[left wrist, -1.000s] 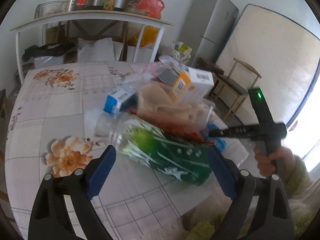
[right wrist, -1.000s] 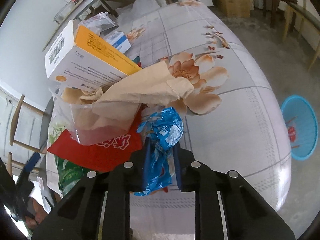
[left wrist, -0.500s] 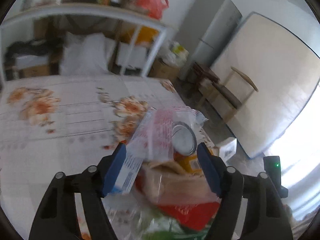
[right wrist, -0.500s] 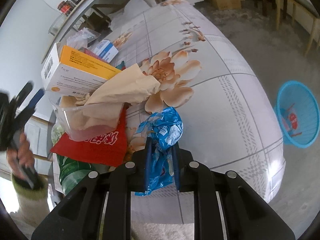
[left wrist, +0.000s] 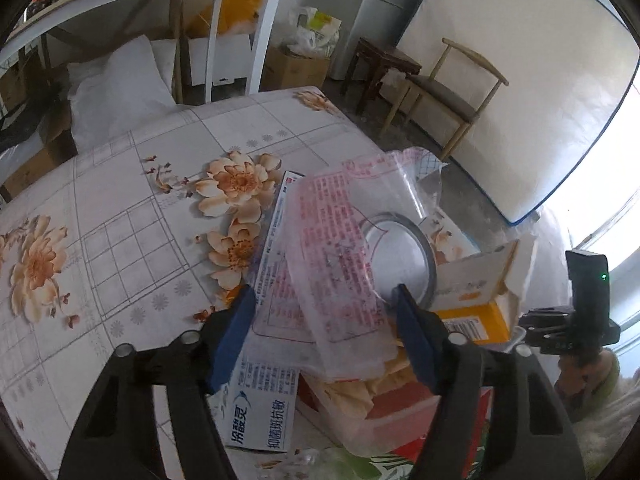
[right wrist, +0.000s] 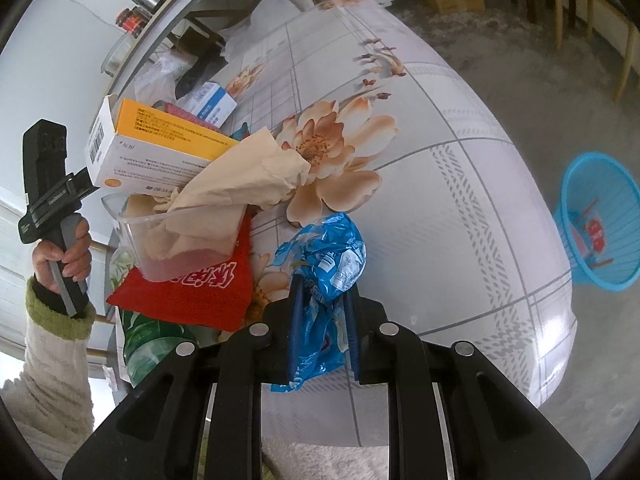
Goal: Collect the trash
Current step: 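Lift the clear plastic bag with the left tool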
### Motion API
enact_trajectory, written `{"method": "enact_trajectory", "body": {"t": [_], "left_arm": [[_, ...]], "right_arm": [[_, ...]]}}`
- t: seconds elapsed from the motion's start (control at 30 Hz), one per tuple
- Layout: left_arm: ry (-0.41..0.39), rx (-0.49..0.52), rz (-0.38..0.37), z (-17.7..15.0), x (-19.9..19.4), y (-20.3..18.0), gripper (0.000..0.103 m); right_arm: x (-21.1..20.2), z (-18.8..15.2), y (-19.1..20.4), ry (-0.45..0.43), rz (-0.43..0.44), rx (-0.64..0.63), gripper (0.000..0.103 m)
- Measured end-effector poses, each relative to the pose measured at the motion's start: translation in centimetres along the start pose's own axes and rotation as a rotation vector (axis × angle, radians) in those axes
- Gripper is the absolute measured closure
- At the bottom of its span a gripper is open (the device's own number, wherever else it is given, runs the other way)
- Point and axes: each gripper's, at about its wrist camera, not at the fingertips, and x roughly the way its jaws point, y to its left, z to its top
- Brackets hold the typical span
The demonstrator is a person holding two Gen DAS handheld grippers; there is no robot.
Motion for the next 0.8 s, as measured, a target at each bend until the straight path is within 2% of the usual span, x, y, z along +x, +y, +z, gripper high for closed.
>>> {"method": "enact_trajectory", "body": {"t": [0.2,0.33,0.6,0.8], "left_arm": [[0.005,0.017,-0.024,0.0,-0.3,-0.1,0.048],[-0.026,-0.011,-0.030,-0.1,-1.1,0.4,0.058],[-0.074,-0.075,-0.019,-0.7,-2.7,1.3,0.068],[-0.141,-0.127,-0.012,-0.9,-4.5,1.8,0.073]], "right_arm": [[-0.1,0.0,-0.1,0.000,0.000,-0.002,0.085],[-0.1,-0.1,-0.1,-0.001,-0.003,-0.001,0.085],[-0.1,-0.1,0.1,-0.001,-0.009,-0.005,0.085],[-0.1,-0.1,0.0,-0.003,-0.006,-0.001,0.086]]}}
